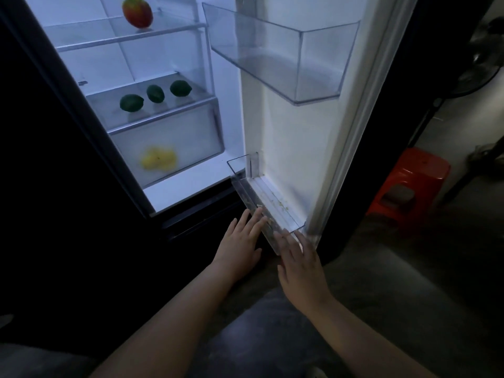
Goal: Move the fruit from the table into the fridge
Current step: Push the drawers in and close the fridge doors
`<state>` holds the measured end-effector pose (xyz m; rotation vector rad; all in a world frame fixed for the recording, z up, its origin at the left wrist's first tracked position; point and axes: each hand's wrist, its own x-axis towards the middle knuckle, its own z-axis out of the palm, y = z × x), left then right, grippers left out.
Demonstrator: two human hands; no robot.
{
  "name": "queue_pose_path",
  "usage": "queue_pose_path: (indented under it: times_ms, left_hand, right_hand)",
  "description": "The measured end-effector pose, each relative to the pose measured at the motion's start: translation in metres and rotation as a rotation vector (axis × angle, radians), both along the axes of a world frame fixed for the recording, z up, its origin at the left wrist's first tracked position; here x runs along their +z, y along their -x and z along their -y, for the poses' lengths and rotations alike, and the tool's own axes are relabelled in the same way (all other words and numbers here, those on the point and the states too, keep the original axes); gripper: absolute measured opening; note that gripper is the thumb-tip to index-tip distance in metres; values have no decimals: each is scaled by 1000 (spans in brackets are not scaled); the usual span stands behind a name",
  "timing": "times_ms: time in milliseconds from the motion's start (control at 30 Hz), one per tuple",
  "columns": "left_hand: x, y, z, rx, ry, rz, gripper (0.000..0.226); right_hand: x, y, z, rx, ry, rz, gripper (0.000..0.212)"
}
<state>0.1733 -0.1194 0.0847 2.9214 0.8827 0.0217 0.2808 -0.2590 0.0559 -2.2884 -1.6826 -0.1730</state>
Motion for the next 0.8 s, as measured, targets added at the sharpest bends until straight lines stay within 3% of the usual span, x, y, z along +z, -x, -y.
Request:
queue_pose_path:
  times_ms: [267, 433, 567, 800]
  left_hand:
    - [8, 48, -1, -52, -27, -65, 82]
    - [28, 51, 10, -226, -245, 160, 84]
    - [54, 41, 23, -369, -450, 295, 85]
    - [80, 33, 30, -431, -554, 331, 75]
  right_hand:
    - [9, 37, -2, 28, -59, -6, 83]
    - [35, 23, 24, -36, -262, 66, 80]
    - [54, 12, 30, -56, -448, 109, 63]
    - [68, 6, 18, -114, -472, 83, 66]
